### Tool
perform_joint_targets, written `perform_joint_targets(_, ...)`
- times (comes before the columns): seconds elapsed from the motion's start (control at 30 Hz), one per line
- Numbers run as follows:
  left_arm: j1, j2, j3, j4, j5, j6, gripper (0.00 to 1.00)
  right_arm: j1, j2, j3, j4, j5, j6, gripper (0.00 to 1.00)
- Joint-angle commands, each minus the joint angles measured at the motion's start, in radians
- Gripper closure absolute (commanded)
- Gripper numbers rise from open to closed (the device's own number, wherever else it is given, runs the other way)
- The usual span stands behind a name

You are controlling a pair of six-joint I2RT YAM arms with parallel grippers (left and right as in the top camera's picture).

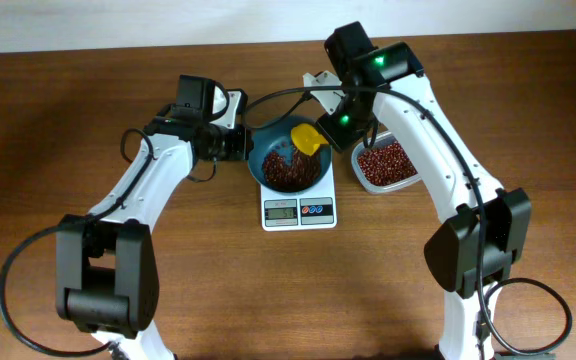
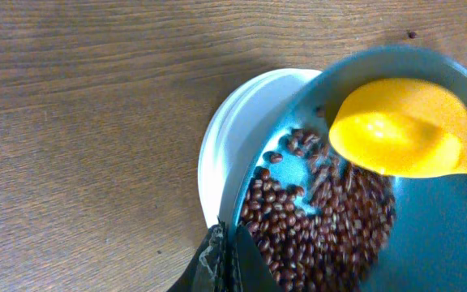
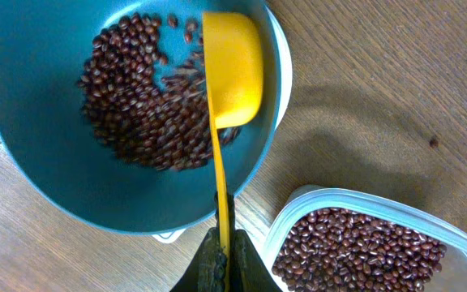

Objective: Scoop item into bowl and weigh 50g on scale
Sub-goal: 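Tip the scoop inside the bowl to level beans, right gripper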

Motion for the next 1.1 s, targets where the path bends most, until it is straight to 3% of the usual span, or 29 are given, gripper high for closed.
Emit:
perform_joint_targets(0.0,-0.008,0.021,0.02,0.01,0.02,-0.01,0.97,-0.002,-0.026,0.009,0.004,0.009,0.012,0.96)
perform_joint_targets(0.5,-0.017,0.021,0.021,0.034,0.023,-0.062,1.0,-0.002,-0.027,0.023,0.006,0.008,0.011,0.96)
perform_joint_targets(0.83,-0.017,0.021,0.021,0.042,0.023,-0.062,1.0,0.074,-0.026,0.047,0.052,0.014,-0.143,0.96)
perform_joint_targets(1.07,-0.017,0.021,0.021,0.038,0.018,-0.063,1.0,0.118,-0.033,0.046,0.051,0.124,-0.123,0.96)
